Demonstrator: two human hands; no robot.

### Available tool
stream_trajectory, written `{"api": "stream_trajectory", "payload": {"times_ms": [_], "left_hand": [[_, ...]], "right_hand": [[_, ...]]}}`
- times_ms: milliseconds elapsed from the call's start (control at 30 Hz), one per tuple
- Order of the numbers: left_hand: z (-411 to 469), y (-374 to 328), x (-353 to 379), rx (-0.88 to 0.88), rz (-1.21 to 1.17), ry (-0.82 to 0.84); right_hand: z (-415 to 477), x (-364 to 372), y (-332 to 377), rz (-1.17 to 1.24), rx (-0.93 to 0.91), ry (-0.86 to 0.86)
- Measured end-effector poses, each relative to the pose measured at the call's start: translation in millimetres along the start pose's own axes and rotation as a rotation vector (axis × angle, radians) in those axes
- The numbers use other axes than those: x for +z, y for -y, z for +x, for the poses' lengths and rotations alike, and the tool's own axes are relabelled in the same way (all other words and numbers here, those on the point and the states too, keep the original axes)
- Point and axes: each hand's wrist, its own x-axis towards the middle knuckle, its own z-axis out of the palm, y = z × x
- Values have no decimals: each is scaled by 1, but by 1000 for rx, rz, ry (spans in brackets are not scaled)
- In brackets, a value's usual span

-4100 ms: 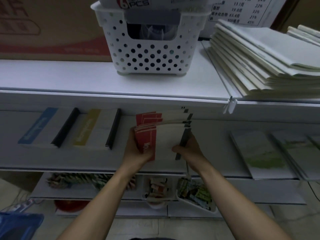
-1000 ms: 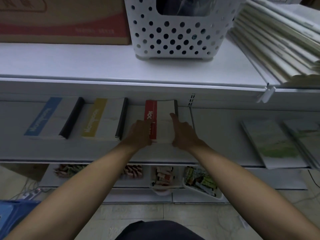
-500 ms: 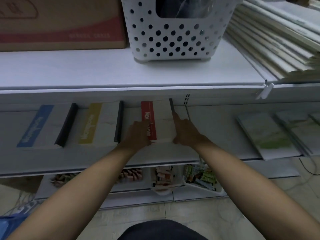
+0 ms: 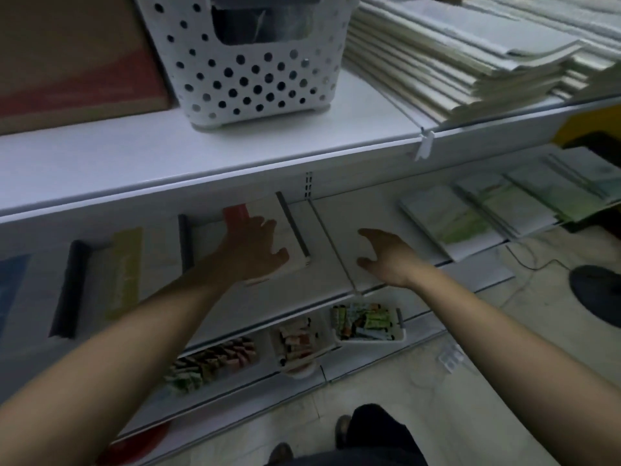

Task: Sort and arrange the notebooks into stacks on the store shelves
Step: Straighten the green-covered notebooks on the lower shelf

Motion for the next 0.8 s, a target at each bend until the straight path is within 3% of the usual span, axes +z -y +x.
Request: {"api": "stream_trajectory", "payload": {"times_ms": [267, 400, 567, 800], "left_hand": [[42, -104, 16, 180, -122, 60], [68, -162, 37, 161, -384, 89], [109, -247, 71, -161, -1058, 112], [135, -340, 74, -506, -1787, 5]], "right_hand": [[-30, -52, -84, 48, 139, -101], [-19, -63, -141, 72, 237, -140], [-2, -79, -221, 151, 324, -212], [28, -83, -271, 207, 255, -30]]}}
